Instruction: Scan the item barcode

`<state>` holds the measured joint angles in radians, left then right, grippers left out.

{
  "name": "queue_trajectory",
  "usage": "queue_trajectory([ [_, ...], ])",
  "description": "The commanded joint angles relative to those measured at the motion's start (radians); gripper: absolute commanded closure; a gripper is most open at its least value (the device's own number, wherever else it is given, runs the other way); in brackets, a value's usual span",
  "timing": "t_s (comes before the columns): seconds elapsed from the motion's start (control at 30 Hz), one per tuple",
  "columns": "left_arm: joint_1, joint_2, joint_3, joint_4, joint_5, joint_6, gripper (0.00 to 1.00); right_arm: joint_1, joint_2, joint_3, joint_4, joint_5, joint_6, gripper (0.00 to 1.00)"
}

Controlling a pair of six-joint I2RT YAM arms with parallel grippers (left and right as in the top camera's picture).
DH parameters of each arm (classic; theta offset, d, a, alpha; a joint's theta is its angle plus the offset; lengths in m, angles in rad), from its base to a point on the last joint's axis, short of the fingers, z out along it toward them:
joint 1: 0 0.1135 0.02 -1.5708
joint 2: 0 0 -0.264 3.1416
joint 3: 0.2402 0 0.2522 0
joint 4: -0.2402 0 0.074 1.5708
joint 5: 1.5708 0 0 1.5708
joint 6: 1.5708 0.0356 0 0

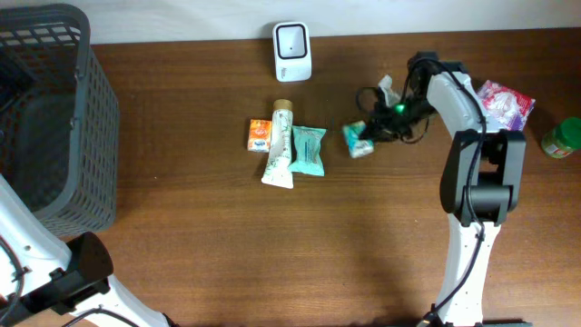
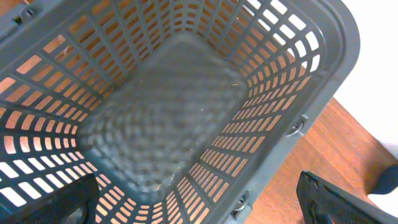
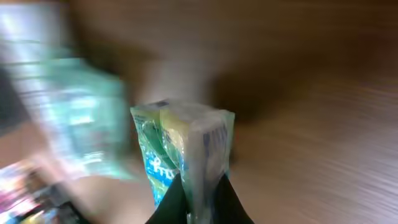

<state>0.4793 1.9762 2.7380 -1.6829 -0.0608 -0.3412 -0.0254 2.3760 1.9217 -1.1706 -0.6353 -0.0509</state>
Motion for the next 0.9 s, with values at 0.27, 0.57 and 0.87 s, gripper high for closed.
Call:
queue_trajectory([
  [0.27, 0.002, -0.006, 0.002, 0.001, -0.005, -0.006, 0.01, 0.012, 0.000, 0.168, -0.124, 0.363, 0.033, 0.51],
  [0.57, 0.002, -0.006, 0.002, 0.001, -0.005, -0.006, 0.01, 0.071, 0.002, 0.132, -0.146, 0.360, 0.022, 0.73],
  [0.87, 0.002, -0.006, 0.002, 0.001, -0.005, -0.006, 0.01, 0.079, 0.004, 0.128, -0.139, 0.415, 0.022, 0.69],
])
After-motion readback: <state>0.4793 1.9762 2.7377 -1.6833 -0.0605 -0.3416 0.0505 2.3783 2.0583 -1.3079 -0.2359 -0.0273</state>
